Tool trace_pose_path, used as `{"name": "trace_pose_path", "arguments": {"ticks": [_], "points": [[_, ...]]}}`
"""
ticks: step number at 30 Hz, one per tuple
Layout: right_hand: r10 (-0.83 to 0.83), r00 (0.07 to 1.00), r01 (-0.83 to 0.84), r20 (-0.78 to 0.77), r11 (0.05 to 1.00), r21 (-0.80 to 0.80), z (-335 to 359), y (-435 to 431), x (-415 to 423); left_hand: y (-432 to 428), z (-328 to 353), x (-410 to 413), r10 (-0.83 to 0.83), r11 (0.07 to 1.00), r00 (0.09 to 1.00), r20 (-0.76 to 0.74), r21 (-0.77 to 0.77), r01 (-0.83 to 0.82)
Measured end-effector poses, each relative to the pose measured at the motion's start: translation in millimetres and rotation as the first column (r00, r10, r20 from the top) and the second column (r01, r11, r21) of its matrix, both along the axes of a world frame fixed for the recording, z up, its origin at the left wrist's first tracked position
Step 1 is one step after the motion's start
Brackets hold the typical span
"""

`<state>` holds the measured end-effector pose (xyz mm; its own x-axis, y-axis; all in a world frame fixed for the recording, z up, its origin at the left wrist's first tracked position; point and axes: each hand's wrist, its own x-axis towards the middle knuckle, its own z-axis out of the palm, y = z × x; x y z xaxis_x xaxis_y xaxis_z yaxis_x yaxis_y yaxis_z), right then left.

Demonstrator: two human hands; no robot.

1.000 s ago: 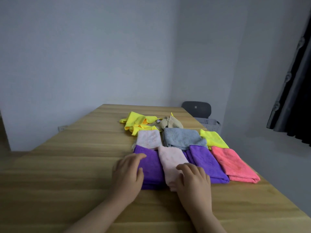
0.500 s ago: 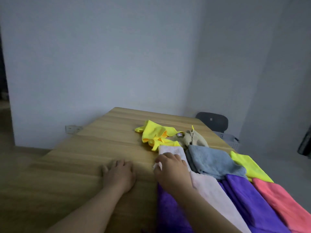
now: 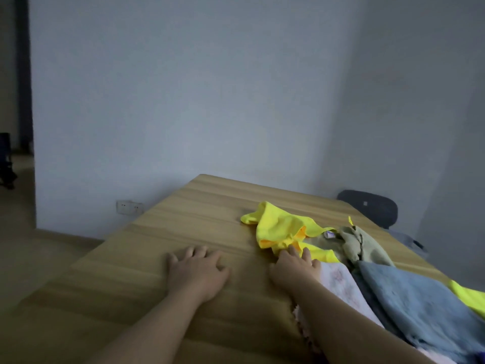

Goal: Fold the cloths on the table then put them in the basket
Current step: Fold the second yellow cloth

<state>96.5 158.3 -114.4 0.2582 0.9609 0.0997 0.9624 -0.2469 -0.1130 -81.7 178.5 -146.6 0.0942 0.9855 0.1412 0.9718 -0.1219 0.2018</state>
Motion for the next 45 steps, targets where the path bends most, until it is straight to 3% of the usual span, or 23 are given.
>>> {"name": "trace_pose_path", "arguments": {"ticks": [2, 4, 6, 8, 14, 18, 20, 22, 26, 29, 31, 34, 37, 39, 41, 43, 45], "points": [[-0.022, 0.991, 0.038, -0.132, 0.993, 0.116, 12.7, 10.8, -0.4, 0.2, -2.5, -3.5, 0.013, 1.000, 0.996, 0.084, 0.026, -0.015], [0.021, 0.950, 0.071, -0.313, 0.958, 0.279, 41.2, 18.7, 1.3, -1.5, -2.8, -9.7, 0.039, 0.998, 0.951, 0.307, 0.038, -0.053], [0.167, 0.893, 0.059, -0.419, 0.877, 0.476, 78.8, 20.6, 3.7, -5.4, -2.1, -16.7, 0.041, 0.996, 0.834, 0.550, 0.046, -0.080], [0.336, 0.812, 0.046, -0.477, 0.778, 0.626, 115.0, 9.3, -0.2, -13.5, -2.6, -22.5, 0.020, 0.993, 0.726, 0.688, 0.068, -0.091], [0.609, 0.661, -0.025, -0.439, 0.603, 0.798, 178.8, -48.9, -41.9, -59.6, -10.6, -27.5, -0.092, 0.992, 0.560, 0.824, 0.124, -0.018], [0.719, 0.529, 0.002, -0.451, 0.530, 0.848, 206.2, -104.6, -75.2, -104.9, -9.2, -38.1, -0.157, 0.985, 0.331, 0.931, 0.170, -0.013], [0.754, 0.439, 0.007, -0.489, 0.541, 0.841, 209.9, -129.4, -92.2, -124.3, -8.4, -42.6, -0.169, 0.984, 0.287, 0.943, 0.178, -0.007], [0.758, 0.406, -0.035, -0.510, 0.570, 0.821, 200.9, -156.0, -107.9, -146.8, -4.8, -45.7, -0.181, 0.982, 0.261, 0.948, 0.188, -0.002], [0.715, 0.394, -0.165, -0.578, 0.673, 0.721, 149.9, -201.4, -123.3, -178.6, -4.7, -47.9, -0.193, 0.974, 0.250, 0.949, 0.216, -0.067], [0.607, 0.435, -0.146, -0.665, 0.776, 0.613, 98.8, -223.6, -121.0, -197.7, -0.1, -51.8, -0.191, 0.976, 0.107, 0.976, 0.201, -0.086], [0.515, 0.450, -0.095, -0.730, 0.840, 0.534, 67.7, -233.7, -115.9, -204.8, 3.2, -54.7, -0.198, 0.970, 0.064, 0.978, 0.205, -0.132], [0.346, 0.438, -0.024, -0.830, 0.927, 0.374, 25.4, -249.1, -105.3, -216.8, 1.5, -57.0, -0.251, 0.959, 0.218, 0.943, 0.273, -0.076], [0.227, 0.508, 0.092, -0.831, 0.945, 0.314, -5.3, -261.6, -96.5, -226.8, -7.9, -57.1, -0.306, 0.952, 0.489, 0.817, 0.276, 0.134], [0.217, 0.502, 0.171, -0.837, 0.924, 0.342, -14.7, -266.0, -93.3, -225.9, -12.6, -55.8, -0.306, 0.952, 0.724, 0.618, 0.183, 0.246], [0.227, 0.489, 0.215, -0.842, 0.905, 0.368, -15.9, -265.8, -91.0, -224.1, -11.5, -51.8, -0.263, 0.964, 0.910, 0.321, 0.130, 0.232], [0.202, 0.491, 0.250, -0.847, 0.899, 0.360, -15.1, -264.0, -88.9, -224.6, -9.8, -48.1, -0.192, 0.967, 0.969, 0.158, 0.200, 0.159], [0.195, 0.487, 0.252, -0.851, 0.902, 0.351, -15.0, -262.6, -87.2, -227.1, -8.1, -46.9, -0.123, 0.965, 0.982, 0.143, 0.249, 0.085]]}}
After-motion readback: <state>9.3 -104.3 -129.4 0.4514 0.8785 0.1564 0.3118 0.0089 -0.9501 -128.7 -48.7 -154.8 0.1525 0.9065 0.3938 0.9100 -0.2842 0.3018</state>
